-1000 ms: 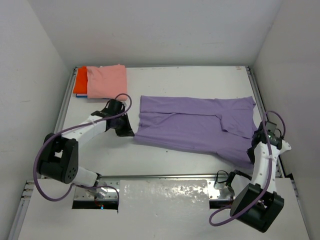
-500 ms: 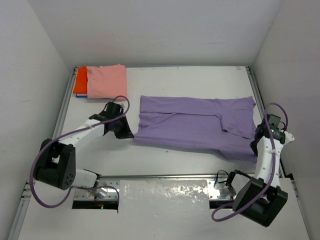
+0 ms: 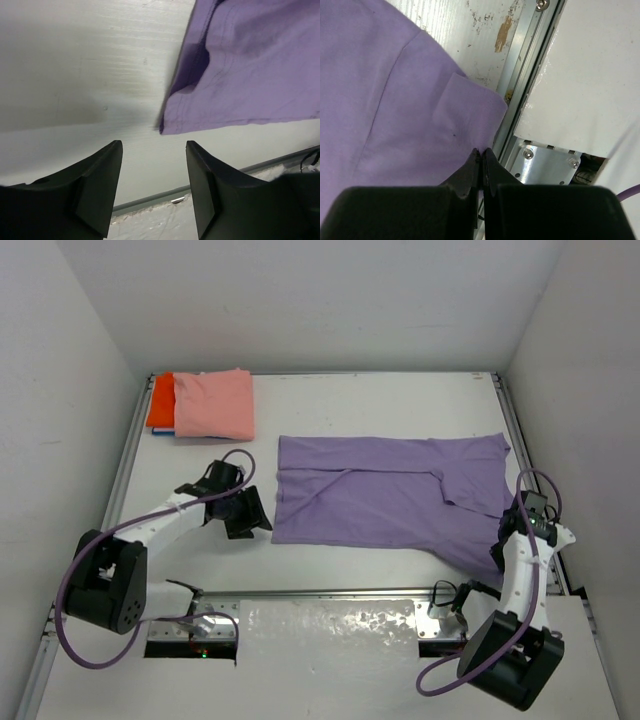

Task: Fold and stack the t-shirts
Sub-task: Grap the side of the flattened tshirt closest away from the robot with both arms

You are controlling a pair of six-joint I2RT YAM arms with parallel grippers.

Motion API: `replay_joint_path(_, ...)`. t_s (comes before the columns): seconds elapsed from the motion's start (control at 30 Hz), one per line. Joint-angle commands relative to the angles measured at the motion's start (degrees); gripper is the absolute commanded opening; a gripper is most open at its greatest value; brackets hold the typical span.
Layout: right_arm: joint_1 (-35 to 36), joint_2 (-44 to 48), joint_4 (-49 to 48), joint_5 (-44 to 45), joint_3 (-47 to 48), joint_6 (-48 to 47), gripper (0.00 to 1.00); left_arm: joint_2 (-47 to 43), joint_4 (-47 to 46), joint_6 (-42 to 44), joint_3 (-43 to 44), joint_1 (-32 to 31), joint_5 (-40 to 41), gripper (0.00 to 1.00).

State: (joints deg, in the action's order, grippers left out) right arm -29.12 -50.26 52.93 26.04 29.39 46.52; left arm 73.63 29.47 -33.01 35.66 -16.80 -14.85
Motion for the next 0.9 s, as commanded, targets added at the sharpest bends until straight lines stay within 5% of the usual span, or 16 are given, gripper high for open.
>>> replay_joint_path(0.0,0.03,-0.19,0.07,1.21,1.9,0.76,0.0,-1.47,-3.28,-1.26,-0.5,-0.52,-2.37,0.52)
replay_joint_path(0.87,0.12,0.07,-0.72,1.99,2.43,-0.73,0.0,9.16,-12.86,-12.51,-4.63,-5.96,0.79,0.49)
